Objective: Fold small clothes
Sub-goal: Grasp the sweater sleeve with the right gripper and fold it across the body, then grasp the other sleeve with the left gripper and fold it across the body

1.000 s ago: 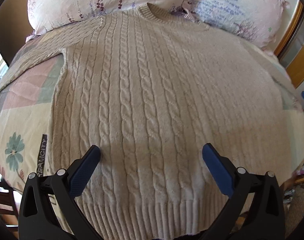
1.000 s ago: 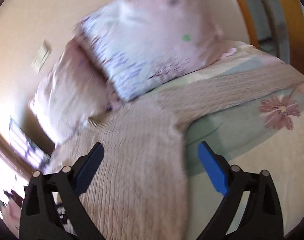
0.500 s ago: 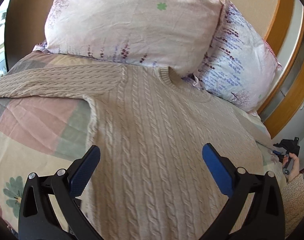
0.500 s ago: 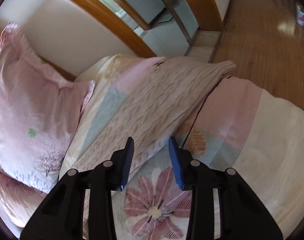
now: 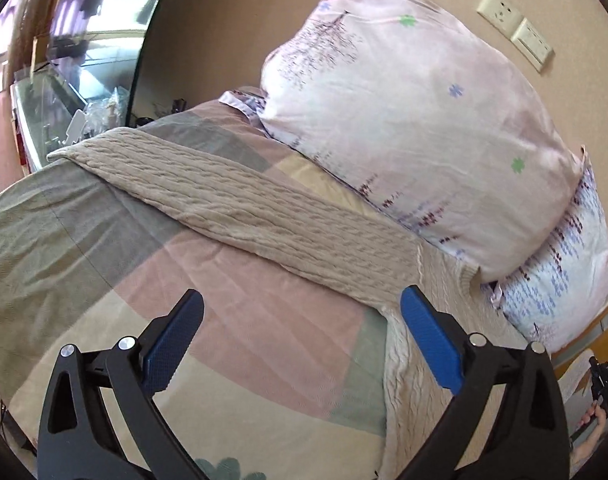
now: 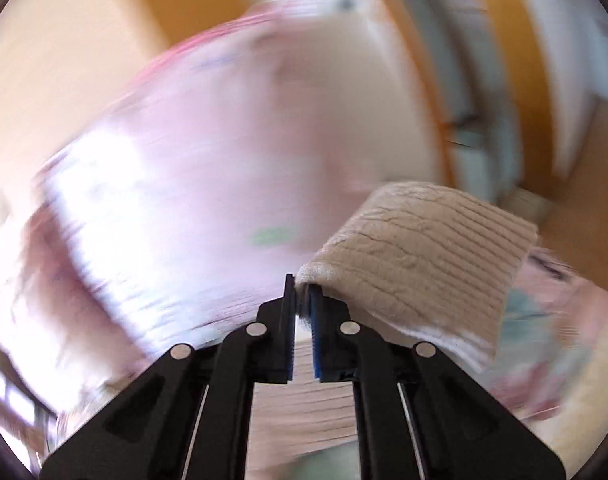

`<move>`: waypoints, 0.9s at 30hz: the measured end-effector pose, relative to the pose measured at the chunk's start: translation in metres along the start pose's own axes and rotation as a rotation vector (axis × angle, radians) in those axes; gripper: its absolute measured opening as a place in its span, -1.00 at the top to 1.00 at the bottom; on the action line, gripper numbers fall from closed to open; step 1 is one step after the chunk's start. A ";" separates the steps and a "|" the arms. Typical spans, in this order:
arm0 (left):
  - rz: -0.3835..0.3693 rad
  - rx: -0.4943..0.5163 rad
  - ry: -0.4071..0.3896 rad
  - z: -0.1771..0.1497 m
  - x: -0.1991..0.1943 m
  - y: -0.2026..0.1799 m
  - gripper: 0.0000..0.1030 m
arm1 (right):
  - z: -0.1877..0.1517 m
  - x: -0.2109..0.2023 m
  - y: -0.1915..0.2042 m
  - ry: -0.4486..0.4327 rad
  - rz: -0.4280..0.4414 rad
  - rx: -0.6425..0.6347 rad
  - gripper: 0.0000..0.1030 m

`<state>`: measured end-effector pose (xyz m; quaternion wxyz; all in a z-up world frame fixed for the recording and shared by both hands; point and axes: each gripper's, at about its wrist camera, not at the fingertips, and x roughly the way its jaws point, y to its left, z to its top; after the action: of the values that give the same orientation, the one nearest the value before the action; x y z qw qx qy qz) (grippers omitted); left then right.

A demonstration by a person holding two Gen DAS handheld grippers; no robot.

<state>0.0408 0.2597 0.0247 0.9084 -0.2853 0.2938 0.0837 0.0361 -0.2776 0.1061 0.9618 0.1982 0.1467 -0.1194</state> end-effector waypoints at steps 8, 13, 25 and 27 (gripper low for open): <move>0.027 -0.232 -0.009 0.032 0.013 0.064 -0.46 | -0.134 0.066 0.192 0.350 0.349 -0.457 0.01; 0.042 -0.440 0.022 0.050 0.028 0.125 -0.22 | -0.101 0.049 0.131 0.274 0.260 -0.293 -0.40; 0.050 -0.773 -0.057 0.078 0.050 0.202 0.73 | -0.081 0.028 0.034 0.251 0.119 -0.118 -0.43; 0.092 -0.693 -0.055 0.086 0.049 0.189 0.84 | -0.083 0.024 0.035 0.240 0.117 -0.144 -0.45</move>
<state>0.0617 0.4630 -0.0352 0.7606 -0.5607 0.2358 0.2271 0.0487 -0.2159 0.0376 0.9543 0.1497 0.2572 -0.0277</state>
